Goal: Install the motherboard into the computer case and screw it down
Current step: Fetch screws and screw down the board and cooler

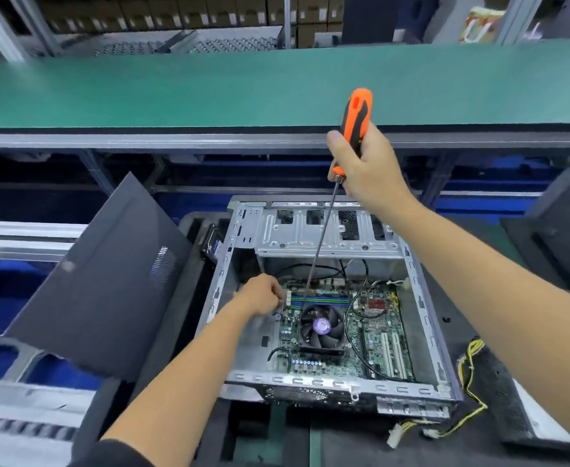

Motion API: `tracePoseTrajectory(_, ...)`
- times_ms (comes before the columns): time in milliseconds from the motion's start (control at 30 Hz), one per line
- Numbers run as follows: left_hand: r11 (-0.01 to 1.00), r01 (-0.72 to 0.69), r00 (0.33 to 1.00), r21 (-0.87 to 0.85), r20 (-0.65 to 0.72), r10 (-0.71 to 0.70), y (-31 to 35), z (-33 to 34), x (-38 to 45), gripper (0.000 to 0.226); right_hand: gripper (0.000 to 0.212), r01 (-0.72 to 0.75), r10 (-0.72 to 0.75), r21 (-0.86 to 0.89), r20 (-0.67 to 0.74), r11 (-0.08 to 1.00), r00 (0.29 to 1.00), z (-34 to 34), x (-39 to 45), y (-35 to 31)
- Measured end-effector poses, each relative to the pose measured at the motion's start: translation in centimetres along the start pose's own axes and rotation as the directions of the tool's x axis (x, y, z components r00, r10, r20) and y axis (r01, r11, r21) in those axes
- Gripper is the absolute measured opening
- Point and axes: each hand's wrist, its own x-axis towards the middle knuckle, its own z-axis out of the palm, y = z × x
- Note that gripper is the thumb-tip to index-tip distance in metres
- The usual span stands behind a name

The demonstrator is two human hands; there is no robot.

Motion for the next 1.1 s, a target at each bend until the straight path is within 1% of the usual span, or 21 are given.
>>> tracePoseTrajectory(67,0.988,-0.034,0.996,0.153,0.091,0.02,-0.3,0.3,0.0,0.025,0.028,-0.014,0.014,-0.004,0.005,1.0,1.0,0.7,-0.1,0.8)
tracePoseTrajectory(133,0.968,-0.076,0.98,0.238,0.199,0.028,-0.6,0.5,0.0,0.03,0.03,-0.008,0.008,-0.02,0.013,1.0,1.0,1.3,-0.2,1.2)
tracePoseTrajectory(200,0.948,-0.109,0.965,0.298,0.262,0.029,-0.9,0.7,0.1,0.029,0.031,0.002,-0.001,-0.036,0.029,0.999,1.0,1.7,-0.3,1.4)
tracePoseTrajectory(267,0.936,-0.122,0.96,0.331,0.278,0.027,-1.1,1.0,0.2,0.026,0.031,-0.004,0.006,-0.036,0.039,0.999,0.999,1.9,-0.6,1.4)
tracePoseTrajectory(400,0.916,-0.16,0.977,0.367,0.19,0.095,-1.2,1.4,0.6,0.019,0.032,-0.011,0.014,-0.062,0.046,0.998,0.999,2.5,-1.2,1.4)
tracePoseTrajectory(533,0.928,-0.123,0.985,0.352,0.156,0.071,-0.9,1.6,0.6,0.017,0.031,0.015,-0.01,-0.055,0.095,0.998,0.995,3.5,-2.2,1.0)
tracePoseTrajectory(633,0.952,-0.086,0.989,0.294,0.143,0.045,-0.7,1.5,0.5,0.023,0.028,0.057,-0.047,-0.073,0.129,0.996,0.991,4.1,-2.4,0.5)
tracePoseTrajectory(767,0.967,-0.055,0.991,0.25,0.135,0.022,-0.2,1.3,0.3,0.022,0.027,0.088,-0.075,-0.078,0.152,0.993,0.986,4.5,-2.3,0.2)
tracePoseTrajectory(867,0.932,-0.124,0.987,0.34,0.142,0.079,0.0,1.2,-0.1,0.015,0.028,0.086,-0.075,-0.085,0.13,0.993,0.989,4.2,-2.2,0.0)
tracePoseTrajectory(967,0.912,-0.189,0.977,0.364,0.163,0.137,-0.4,0.7,-0.3,0.017,0.027,0.08,-0.075,-0.059,0.076,0.995,0.994,2.9,-1.7,-0.1)
tracePoseTrajectory(1033,0.922,-0.251,0.964,0.296,0.162,0.21,-0.4,0.2,-0.6,0.019,0.026,0.091,-0.089,-0.042,0.038,0.995,0.995,1.6,-1.4,-0.2)
tracePoseTrajectory(1100,0.931,-0.317,0.942,0.179,0.173,0.288,0.3,0.0,-1.1,0.028,0.025,0.104,-0.105,-0.026,-0.009,0.994,0.994,0.1,-0.9,-0.5)
